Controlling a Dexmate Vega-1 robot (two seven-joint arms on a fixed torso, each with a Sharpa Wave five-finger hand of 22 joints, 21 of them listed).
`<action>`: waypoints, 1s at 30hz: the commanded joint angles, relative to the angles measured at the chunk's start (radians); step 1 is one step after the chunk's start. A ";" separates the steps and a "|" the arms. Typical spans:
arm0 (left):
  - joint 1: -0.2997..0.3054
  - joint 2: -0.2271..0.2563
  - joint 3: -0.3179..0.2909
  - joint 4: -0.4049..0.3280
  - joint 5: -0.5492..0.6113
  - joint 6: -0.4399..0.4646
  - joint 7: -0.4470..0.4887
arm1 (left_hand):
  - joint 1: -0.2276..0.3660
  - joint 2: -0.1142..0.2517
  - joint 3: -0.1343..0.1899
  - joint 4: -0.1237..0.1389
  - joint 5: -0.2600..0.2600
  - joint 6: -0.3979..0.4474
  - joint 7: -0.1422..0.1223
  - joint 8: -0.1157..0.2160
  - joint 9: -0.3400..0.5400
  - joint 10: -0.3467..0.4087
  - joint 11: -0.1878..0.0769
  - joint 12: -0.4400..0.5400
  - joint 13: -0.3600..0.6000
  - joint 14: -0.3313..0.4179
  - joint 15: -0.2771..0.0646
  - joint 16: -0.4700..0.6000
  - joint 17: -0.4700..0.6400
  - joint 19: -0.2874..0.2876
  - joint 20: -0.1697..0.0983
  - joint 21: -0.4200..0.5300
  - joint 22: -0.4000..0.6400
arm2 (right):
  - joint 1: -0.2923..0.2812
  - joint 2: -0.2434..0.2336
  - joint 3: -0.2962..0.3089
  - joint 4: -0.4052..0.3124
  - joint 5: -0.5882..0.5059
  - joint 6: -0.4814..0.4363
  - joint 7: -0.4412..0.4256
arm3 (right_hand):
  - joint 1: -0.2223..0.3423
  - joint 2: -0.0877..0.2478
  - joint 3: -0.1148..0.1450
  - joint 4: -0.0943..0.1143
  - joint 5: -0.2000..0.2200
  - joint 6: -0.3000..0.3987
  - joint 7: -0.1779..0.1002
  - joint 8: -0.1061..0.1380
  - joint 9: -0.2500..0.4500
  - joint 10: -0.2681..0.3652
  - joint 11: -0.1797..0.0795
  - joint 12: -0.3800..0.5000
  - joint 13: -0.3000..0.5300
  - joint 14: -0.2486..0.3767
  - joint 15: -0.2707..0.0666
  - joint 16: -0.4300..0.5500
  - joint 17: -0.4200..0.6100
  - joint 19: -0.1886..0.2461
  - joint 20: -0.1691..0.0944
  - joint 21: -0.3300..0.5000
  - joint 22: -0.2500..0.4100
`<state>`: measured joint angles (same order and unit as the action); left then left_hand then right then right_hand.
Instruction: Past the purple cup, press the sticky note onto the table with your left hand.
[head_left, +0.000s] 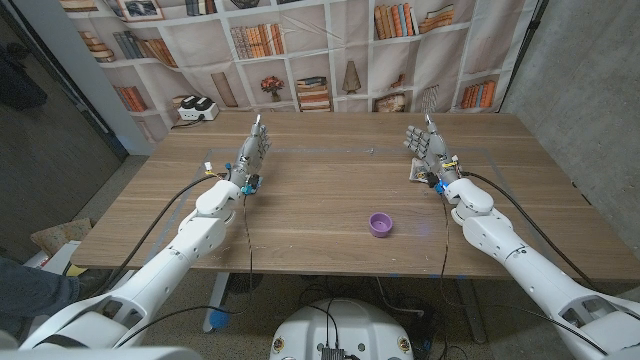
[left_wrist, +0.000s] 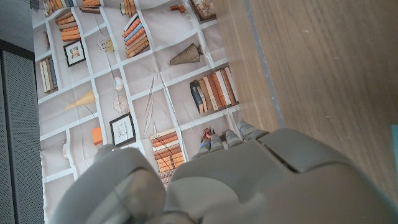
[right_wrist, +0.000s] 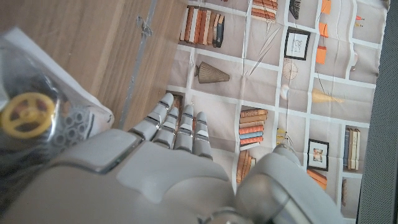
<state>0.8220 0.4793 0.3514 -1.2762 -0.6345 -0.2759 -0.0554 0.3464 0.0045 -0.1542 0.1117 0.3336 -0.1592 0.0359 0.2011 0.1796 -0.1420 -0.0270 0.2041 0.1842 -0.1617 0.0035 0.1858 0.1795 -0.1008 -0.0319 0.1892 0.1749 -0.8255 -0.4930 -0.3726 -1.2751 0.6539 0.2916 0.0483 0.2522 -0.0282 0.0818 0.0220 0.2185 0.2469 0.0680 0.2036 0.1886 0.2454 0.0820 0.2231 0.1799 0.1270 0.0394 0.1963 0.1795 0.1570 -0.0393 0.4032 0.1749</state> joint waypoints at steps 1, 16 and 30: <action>0.007 -0.046 -0.061 -0.008 0.064 0.034 -0.048 | 0.009 0.001 -0.007 -0.002 0.007 -0.003 0.000 0.006 0.005 -0.002 -0.001 0.006 0.002 -0.003 0.000 0.007 0.002 -0.006 -0.035 0.008 0.004 | 0.003 0.025 0.006 0.025 0.003 0.031 0.026 | 0.010 0.002 0.007 -0.002 0.004 0.008 -0.002 0.006 0.001 0.007 0.000 0.004 0.004 0.006 -0.002 0.004 0.003 0.010 -0.018 0.006 0.003; 0.080 -0.011 -0.099 -0.152 0.166 0.072 -0.012 | 0.028 0.013 -0.006 -0.009 0.008 0.041 0.002 0.016 0.005 0.040 0.002 0.018 0.002 0.035 -0.002 0.015 0.002 0.015 -0.036 0.015 0.003 | -0.026 0.029 0.019 0.006 0.006 0.062 0.033 | 0.013 0.004 0.007 -0.004 0.003 0.012 -0.004 0.006 0.002 0.009 0.002 0.004 0.004 0.009 -0.002 0.003 0.003 0.013 -0.016 0.002 0.003; 0.140 0.054 -0.106 -0.278 0.241 0.122 0.054 | 0.045 0.025 -0.003 -0.016 0.007 0.068 0.002 0.020 0.005 0.068 0.004 0.022 0.002 0.060 -0.006 0.017 0.001 0.029 -0.033 0.018 0.003 | -0.028 0.036 0.024 0.016 0.014 0.086 0.050 | 0.014 0.007 0.007 -0.005 0.003 0.014 -0.005 0.005 0.002 0.012 0.000 0.003 0.005 0.011 0.001 0.002 0.004 0.014 -0.014 -0.004 0.003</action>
<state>0.9195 0.4921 0.2527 -1.4660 -0.4554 -0.1865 -0.0523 0.3843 0.0267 -0.1582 0.1018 0.3335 -0.0944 0.0392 0.2148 0.1794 -0.0808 -0.0196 0.2194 0.1839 -0.1063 -0.0042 0.1934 0.1795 -0.0749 -0.0354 0.1970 0.1747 -0.8504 -0.4620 -0.3524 -1.2655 0.6616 0.3663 0.0870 0.2575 -0.0229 0.0859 0.0178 0.2184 0.2501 0.0643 0.2035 0.1885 0.2525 0.0819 0.2231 0.1798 0.1270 0.0394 0.1963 0.1793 0.1570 -0.0389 0.4030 0.1747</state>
